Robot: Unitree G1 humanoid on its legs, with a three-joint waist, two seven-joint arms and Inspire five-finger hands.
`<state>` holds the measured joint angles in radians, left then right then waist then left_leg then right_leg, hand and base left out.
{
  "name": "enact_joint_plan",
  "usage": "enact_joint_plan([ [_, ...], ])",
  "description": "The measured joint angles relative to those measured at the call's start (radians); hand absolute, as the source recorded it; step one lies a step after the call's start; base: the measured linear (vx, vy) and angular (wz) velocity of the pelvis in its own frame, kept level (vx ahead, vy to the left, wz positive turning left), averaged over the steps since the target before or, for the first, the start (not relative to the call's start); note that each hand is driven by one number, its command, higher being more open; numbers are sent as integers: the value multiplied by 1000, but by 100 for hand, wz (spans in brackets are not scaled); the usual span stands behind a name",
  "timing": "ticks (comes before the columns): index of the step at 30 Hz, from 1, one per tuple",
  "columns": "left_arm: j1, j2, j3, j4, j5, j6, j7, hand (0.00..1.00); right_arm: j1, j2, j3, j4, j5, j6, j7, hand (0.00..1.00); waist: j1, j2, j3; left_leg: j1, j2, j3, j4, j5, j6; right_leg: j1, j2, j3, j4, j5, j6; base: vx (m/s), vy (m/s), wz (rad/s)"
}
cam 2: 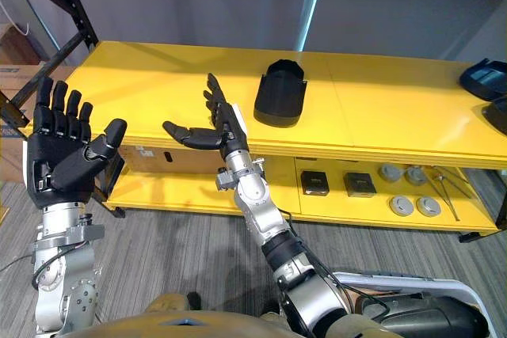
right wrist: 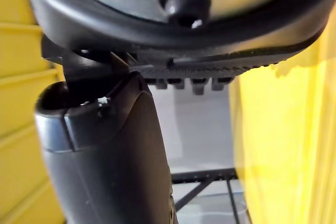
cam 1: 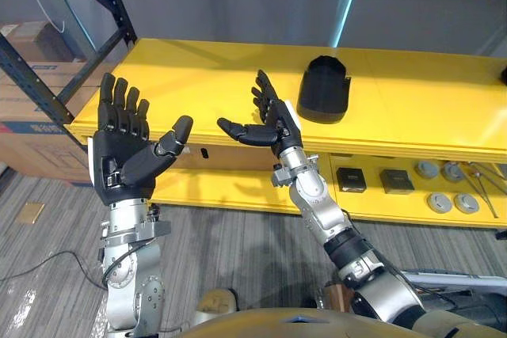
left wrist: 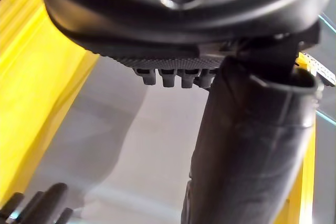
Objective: Walk over and take three plastic housings, then place them on the shelf
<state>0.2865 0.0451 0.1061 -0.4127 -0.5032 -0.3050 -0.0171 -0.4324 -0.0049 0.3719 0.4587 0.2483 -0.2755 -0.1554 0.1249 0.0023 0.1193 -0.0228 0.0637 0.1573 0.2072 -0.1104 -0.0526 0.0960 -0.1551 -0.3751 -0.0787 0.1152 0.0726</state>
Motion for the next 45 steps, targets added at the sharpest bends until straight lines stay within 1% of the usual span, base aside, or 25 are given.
enact_joint_plan([
  [3, 0, 0, -27, 0, -2, 0, -1, 100, -22, 6, -20, 61, -2, 23, -62, 100, 9, 1, 0, 0, 1, -3, 4, 0, 0, 2, 1, -1, 0, 1, 1, 0, 0, 0],
  [7, 0, 0, -52, 0, -3, 0, -6, 100, -50, 8, -60, 103, -8, 37, -140, 100, 10, 2, 1, 0, 1, -2, 6, -2, -1, 3, 0, -1, 0, 0, 0, -8, 6, 0],
  [13, 0, 0, -75, 0, -41, 0, -14, 100, -117, -1, -159, 163, -46, 56, -269, 100, 9, 17, 12, -2, 3, -2, 15, -7, -2, 6, 1, -1, 0, -5, -8, -45, 15, 0],
  [16, 0, 0, -90, 0, -50, 0, -16, 100, -129, -3, -167, 165, -47, 73, -298, 100, 9, 23, 22, -3, 4, 0, 15, -7, -2, 4, 1, 0, 0, -5, -8, -14, 4, 0],
  [19, 0, 0, -102, 0, -76, 0, -20, 100, -129, -3, -166, 166, -49, 89, -314, 100, 9, 24, 23, -5, 5, 2, 14, -7, -2, 0, 2, 2, 0, -5, -8, 0, 4, -1],
  [20, 0, 0, -101, 0, -86, -1, -21, 100, -129, -1, -166, 167, -50, 95, -316, 100, 8, 24, 24, -5, 6, 4, 14, -7, -2, -1, 3, 3, 0, -2, -3, 0, 0, 0],
  [24, 0, 0, -101, 8, -88, -2, -27, 100, -129, -5, -168, 171, -84, 95, -321, 100, 8, 23, 27, -4, 6, 5, 13, -7, -2, 0, 3, 3, 0, -1, -2, 0, 0, 0],
  [35, 0, 0, -103, 16, -88, -2, -38, 100, -129, -5, -184, 177, -88, 94, -338, 100, 7, 22, 33, 1, 5, 10, 1, -6, -1, -1, 1, 3, 0, -4, -6, 0, 0, 0],
  [39, -1, 0, -104, 17, -88, -2, -38, 100, -129, -10, -186, 177, -122, 93, -346, 100, 7, 23, 53, 15, 4, 13, -3, -4, -1, 10, 0, 5, 0, -4, -5, 0, 0, 0],
  [45, -1, 1, -132, 18, -88, -2, -39, 100, -130, -19, -186, 178, -124, 92, -357, 100, 7, 21, 55, 15, 4, 13, -4, -4, -1, 9, 0, 5, 0, -3, -3, 0, 0, 0],
])
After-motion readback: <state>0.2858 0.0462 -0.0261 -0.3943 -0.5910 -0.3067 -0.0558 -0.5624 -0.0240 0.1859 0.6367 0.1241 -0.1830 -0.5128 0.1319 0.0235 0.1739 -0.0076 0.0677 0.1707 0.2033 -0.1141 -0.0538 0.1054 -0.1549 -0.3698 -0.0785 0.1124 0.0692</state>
